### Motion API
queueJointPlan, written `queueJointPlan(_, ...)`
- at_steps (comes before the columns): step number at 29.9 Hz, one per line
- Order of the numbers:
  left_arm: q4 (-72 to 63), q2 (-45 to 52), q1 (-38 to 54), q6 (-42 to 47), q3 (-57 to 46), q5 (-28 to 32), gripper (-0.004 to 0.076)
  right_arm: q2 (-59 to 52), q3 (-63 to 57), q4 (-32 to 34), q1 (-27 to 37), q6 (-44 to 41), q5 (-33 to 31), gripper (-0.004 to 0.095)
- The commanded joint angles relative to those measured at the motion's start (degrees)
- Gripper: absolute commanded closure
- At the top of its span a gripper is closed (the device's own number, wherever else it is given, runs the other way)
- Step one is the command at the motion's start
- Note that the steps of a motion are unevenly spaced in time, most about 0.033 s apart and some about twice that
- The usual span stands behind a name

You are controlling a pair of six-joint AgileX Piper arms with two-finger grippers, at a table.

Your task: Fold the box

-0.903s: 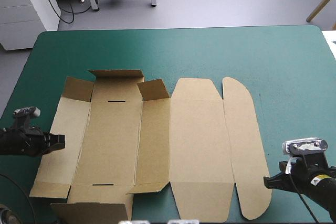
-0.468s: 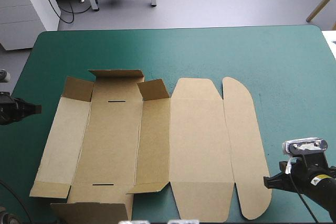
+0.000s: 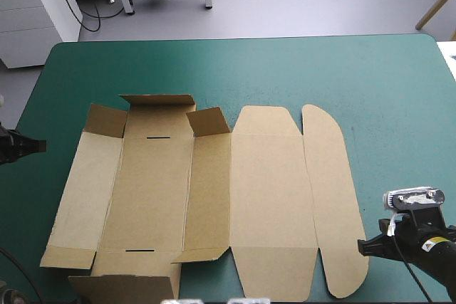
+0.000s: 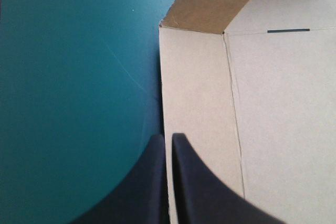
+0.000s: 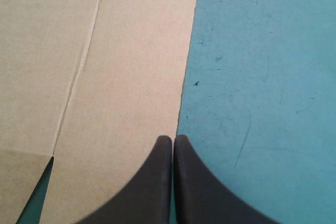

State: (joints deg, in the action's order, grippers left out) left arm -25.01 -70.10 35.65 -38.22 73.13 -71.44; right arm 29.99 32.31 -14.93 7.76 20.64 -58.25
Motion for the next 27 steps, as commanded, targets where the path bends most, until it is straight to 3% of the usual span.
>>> queueJointPlan(1,-1.6,1.1,-0.2,1.2,1.6,-0.5,0.0587,0.1,1.5,-0.7,-0.1,0.2,2.9,0.0922)
queueJointPlan(7,-2.4,1.0,-0.2,5.5,1.6,2.3,0.0106,0.1,1.5,-0.7,-0.1,0.2,2.9,0.0922)
queueJointPlan(9,-0.7,1.0,-0.2,7.5,1.6,2.4,0.0008,0.1,1.5,-0.7,-0.1,0.2,2.9,0.0922)
queueJointPlan(14,6.6,0.9,-0.2,10.8,0.6,2.0,0.0003,0.1,1.5,-0.7,-0.1,0.2,2.9,0.0922)
queueJointPlan(27,8.0,-1.2,-0.2,11.9,-11.5,4.2,0.0048,0.1,1.5,-0.6,-0.1,0.2,2.9,0.0922)
